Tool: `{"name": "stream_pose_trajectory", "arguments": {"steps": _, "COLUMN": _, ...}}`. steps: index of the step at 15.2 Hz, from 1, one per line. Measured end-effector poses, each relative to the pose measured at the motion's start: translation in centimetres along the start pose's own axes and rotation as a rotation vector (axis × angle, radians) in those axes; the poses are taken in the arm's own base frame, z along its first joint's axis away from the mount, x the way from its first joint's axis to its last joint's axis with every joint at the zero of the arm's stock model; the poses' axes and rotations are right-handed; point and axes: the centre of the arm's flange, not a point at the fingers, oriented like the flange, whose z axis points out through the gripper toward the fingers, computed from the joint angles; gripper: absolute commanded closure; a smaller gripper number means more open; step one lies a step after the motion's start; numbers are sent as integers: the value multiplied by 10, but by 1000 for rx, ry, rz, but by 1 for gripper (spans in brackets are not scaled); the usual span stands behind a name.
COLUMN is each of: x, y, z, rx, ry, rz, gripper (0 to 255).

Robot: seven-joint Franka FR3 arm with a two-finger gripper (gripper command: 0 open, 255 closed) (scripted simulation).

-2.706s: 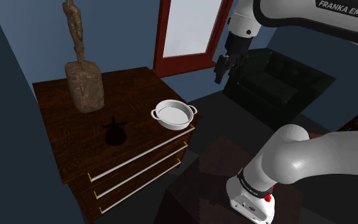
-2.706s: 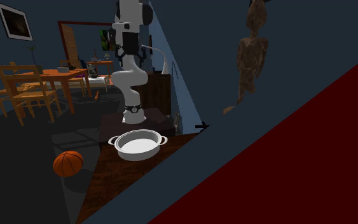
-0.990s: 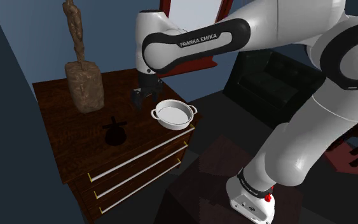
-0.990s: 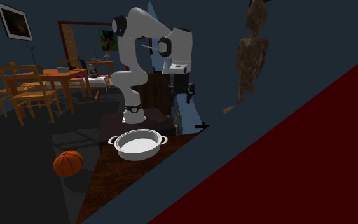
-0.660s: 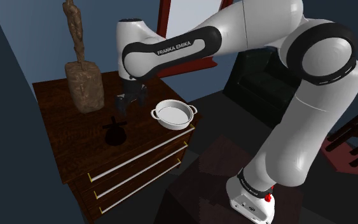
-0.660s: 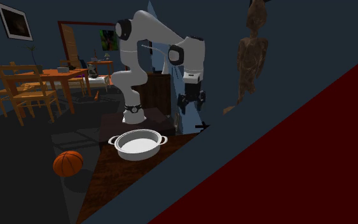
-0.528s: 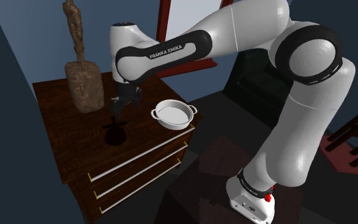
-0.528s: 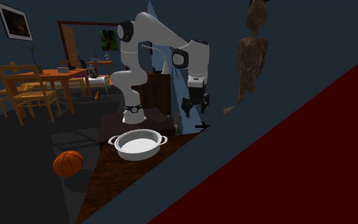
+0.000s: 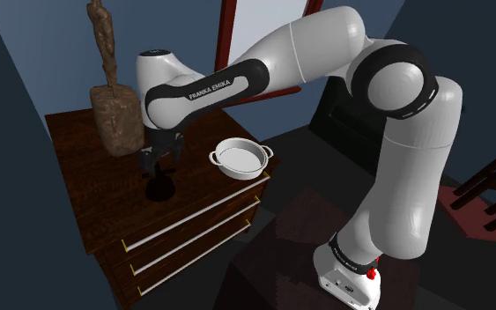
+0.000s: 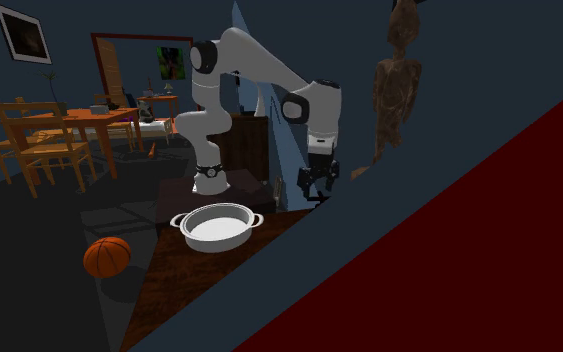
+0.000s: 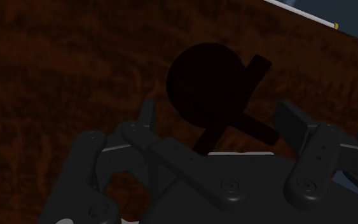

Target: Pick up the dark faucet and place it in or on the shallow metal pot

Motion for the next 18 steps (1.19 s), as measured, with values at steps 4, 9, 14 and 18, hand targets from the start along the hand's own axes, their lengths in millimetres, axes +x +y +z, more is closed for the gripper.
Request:
{"name": "stream_pose_trajectory", "arguments": {"steps": 4, "x": 0, "y": 0, "z": 17, "rx": 0, "ry": 0, "rz": 0, "gripper": 0}}
{"name": "stream_pose_trajectory", "arguments": {"steps": 9, "x": 0, "y": 0, "z": 18, "rx": 0, "ry": 0, "rz": 0, "gripper": 0}}
{"name": "stream_pose_trajectory", "arguments": {"steps": 14, "x": 0, "y": -1, "z": 16, "rx": 1, "ry": 4, "rz": -2, "gripper": 255}}
{"name": "stream_pose_trajectory", "arguments": {"steps": 18, "x": 0, "y": -1, "z": 16, "rx": 1, "ry": 4, "rz": -2, "gripper": 255}}
